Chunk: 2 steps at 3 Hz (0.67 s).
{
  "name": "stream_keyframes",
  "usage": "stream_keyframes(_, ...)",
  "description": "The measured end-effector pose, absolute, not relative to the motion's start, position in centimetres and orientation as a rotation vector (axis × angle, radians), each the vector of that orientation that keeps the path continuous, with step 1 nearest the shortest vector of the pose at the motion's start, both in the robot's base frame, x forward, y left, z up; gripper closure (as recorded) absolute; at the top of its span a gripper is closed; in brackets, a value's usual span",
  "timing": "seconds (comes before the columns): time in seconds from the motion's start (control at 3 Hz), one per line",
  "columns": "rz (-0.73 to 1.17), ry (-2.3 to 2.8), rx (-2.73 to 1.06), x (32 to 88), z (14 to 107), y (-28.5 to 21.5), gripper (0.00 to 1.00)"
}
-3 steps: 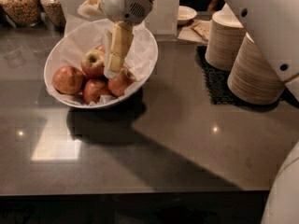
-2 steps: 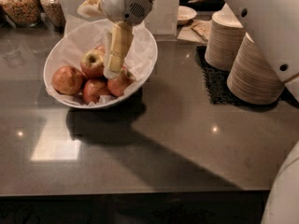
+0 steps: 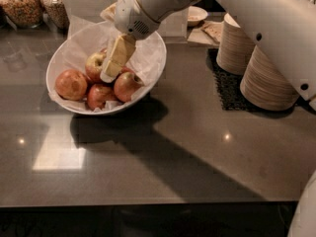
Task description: Pick apple from white bowl
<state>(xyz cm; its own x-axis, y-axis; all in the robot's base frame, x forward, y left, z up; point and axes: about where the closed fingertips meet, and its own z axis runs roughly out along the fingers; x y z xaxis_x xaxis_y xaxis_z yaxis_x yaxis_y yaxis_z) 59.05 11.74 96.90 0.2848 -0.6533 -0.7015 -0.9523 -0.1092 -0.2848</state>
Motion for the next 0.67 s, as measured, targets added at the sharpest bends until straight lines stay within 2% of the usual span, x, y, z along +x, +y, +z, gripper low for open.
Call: stream_keyframes(0.67,0.569,1.533,-1.881,60.4,94.6,13.3,0.00)
